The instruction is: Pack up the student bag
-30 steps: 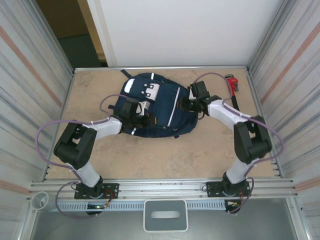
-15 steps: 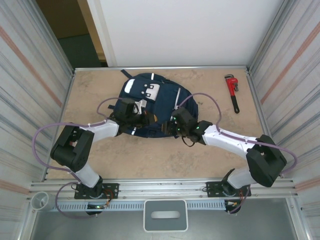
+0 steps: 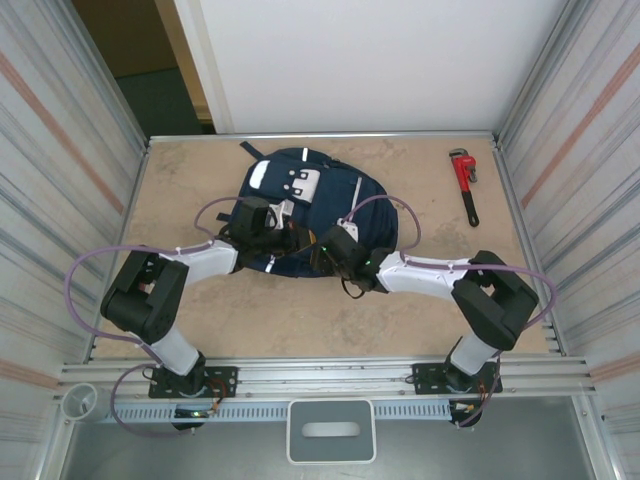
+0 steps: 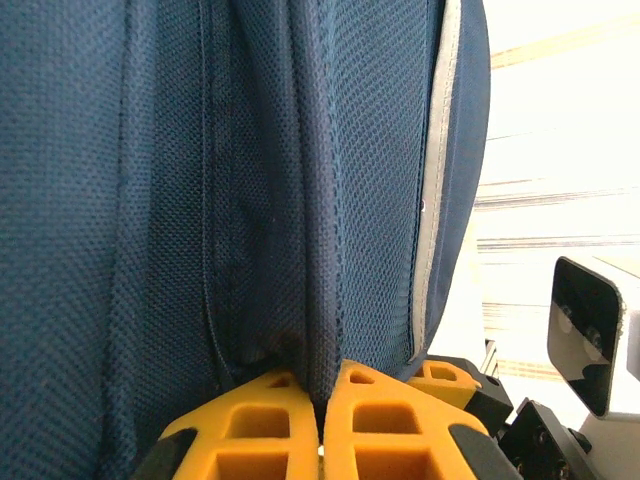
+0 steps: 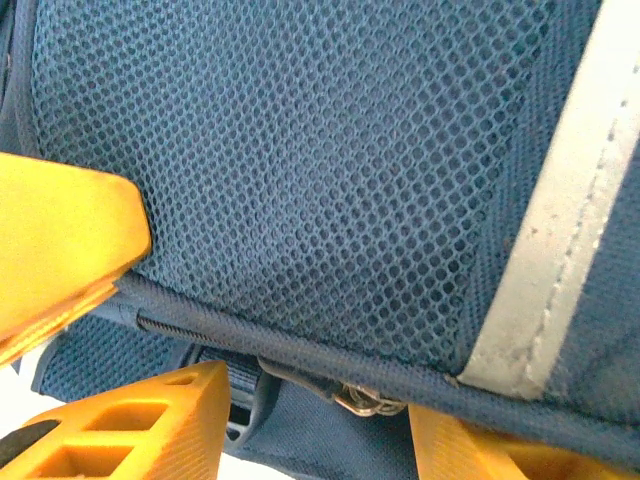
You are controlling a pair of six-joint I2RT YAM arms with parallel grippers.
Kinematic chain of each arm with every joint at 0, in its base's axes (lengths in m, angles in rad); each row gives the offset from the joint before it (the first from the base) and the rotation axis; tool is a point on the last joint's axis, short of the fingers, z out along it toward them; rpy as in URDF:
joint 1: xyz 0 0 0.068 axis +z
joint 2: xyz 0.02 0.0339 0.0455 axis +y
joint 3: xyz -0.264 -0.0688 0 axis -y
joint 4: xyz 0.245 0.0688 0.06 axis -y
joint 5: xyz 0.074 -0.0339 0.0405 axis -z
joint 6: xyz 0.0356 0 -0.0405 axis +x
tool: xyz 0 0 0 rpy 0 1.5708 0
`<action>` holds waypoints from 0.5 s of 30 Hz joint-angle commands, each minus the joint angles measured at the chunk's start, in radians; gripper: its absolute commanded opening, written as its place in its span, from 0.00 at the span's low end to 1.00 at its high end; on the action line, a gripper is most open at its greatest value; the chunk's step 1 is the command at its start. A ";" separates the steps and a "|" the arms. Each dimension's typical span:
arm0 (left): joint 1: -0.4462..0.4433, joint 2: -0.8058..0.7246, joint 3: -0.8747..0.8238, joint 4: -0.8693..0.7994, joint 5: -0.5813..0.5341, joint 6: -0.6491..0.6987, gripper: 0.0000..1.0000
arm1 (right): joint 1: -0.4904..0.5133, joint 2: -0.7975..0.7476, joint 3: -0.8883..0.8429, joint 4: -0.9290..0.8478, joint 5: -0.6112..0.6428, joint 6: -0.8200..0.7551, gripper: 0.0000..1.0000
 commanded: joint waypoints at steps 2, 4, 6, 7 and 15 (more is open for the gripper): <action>-0.006 -0.038 -0.004 0.051 0.080 0.008 0.00 | 0.007 0.028 0.040 0.034 0.072 0.021 0.46; -0.006 -0.037 -0.005 0.051 0.080 0.011 0.00 | 0.007 0.033 0.048 0.030 0.084 0.017 0.45; -0.006 -0.037 -0.005 0.050 0.079 0.012 0.00 | 0.007 0.038 0.054 0.023 0.095 0.012 0.42; -0.006 -0.037 -0.005 0.050 0.079 0.013 0.00 | 0.007 0.039 0.056 0.017 0.101 0.011 0.40; 0.001 -0.030 -0.004 0.047 0.077 0.019 0.00 | 0.007 0.028 0.023 0.018 0.126 0.002 0.15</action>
